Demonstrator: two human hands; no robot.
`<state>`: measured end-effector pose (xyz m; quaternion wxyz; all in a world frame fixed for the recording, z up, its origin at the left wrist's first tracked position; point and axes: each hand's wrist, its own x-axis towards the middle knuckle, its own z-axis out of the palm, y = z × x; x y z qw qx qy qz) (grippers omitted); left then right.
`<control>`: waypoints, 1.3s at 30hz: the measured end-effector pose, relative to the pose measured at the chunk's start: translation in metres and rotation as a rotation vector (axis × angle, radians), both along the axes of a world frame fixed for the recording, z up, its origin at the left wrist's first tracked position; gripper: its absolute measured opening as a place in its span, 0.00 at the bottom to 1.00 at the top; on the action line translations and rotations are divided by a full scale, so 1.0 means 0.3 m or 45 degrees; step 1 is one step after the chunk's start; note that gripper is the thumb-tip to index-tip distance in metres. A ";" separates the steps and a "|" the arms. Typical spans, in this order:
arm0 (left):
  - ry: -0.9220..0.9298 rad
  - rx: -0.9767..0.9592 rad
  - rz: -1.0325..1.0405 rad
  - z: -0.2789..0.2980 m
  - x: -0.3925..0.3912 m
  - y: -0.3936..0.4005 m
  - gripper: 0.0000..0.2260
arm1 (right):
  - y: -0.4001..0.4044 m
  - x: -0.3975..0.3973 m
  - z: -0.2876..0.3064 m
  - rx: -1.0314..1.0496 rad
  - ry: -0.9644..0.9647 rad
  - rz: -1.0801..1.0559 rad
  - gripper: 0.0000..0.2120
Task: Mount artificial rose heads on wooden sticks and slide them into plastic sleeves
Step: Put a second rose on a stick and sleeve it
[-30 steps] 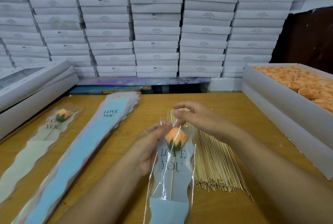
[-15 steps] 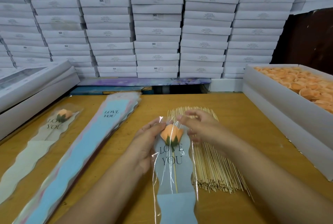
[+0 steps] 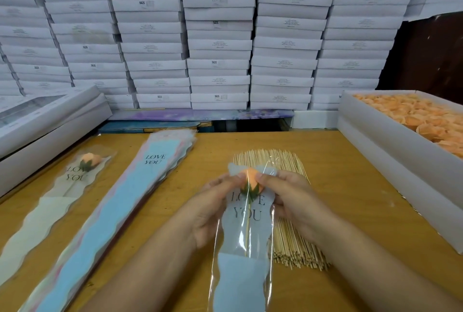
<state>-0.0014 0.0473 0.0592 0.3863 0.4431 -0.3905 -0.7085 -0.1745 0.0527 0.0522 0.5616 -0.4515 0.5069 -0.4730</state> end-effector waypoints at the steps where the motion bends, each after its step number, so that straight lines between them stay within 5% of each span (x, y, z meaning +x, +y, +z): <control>1: -0.052 0.014 -0.042 -0.002 0.000 0.004 0.28 | 0.000 -0.003 0.001 -0.019 0.000 -0.037 0.08; 11: -0.278 -0.001 -0.348 -0.017 0.001 0.022 0.18 | -0.016 -0.034 -0.004 -0.088 0.002 -0.225 0.14; 19: -0.236 -0.072 -0.297 -0.020 -0.008 0.024 0.22 | -0.009 -0.035 -0.028 0.104 -0.175 0.043 0.23; 24: -0.251 -0.069 -0.266 -0.018 -0.011 0.030 0.21 | -0.006 -0.032 -0.045 0.044 -0.198 -0.001 0.13; 39: -0.352 -0.032 -0.338 -0.022 0.005 0.014 0.11 | -0.010 -0.037 -0.053 -0.007 -0.181 0.091 0.13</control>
